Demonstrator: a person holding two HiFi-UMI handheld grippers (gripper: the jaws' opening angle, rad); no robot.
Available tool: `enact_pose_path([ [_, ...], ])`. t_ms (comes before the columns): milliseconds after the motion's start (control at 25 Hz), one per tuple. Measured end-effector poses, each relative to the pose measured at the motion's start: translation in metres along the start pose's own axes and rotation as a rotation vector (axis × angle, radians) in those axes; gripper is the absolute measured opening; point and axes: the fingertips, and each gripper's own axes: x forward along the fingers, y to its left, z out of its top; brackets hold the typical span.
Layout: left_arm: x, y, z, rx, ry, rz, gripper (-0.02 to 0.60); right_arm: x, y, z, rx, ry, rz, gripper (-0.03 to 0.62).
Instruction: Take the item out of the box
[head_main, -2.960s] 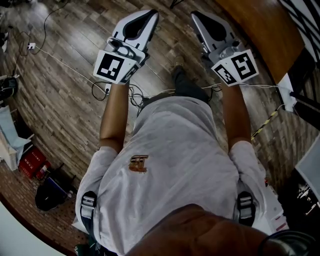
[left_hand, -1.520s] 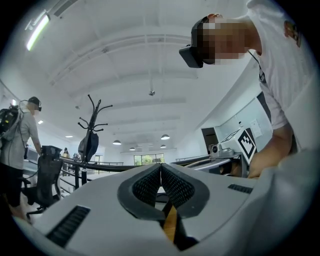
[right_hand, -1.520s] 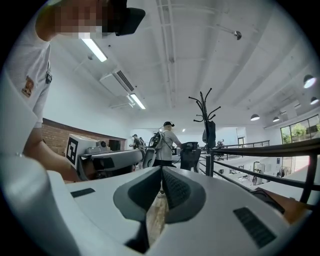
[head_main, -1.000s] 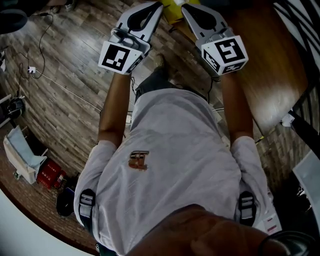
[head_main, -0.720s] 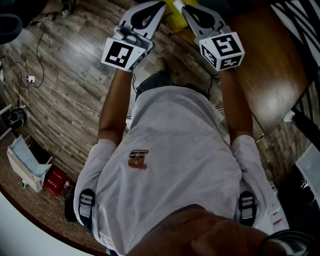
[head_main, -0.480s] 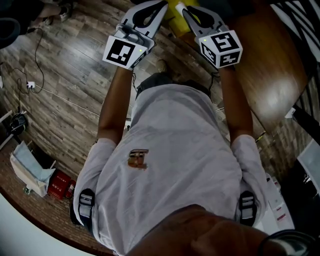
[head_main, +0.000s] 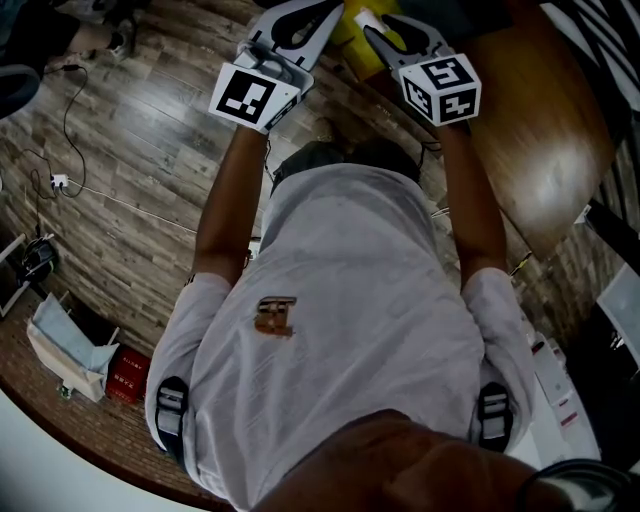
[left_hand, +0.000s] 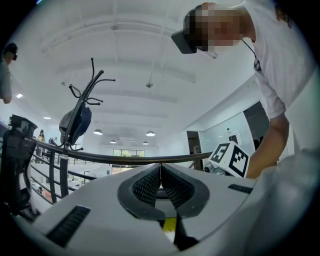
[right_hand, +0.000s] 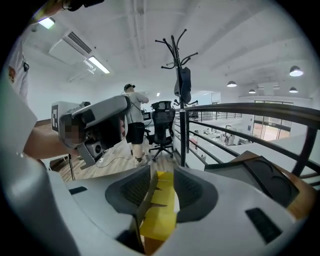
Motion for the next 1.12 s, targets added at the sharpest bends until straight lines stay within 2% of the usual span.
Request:
enact_pose_path([
  [280, 0.003, 0.016, -0.007, -0.017, 0.019, 0.020, 0.020, 0.030, -0.008, -0.022, 0.024, 0.140, 0.020, 0.213],
  [800, 0.016, 0.034, -0.020, -0.025, 0.024, 0.042, 0.020, 0.071, -0.043, -0.078, 0.098, 0.401, -0.049, 0.239],
  [1120, 0.023, 0.041, -0.024, -0.038, 0.026, 0.040, 0.020, 0.083, -0.058, -0.095, 0.113, 0.509, -0.097, 0.247],
])
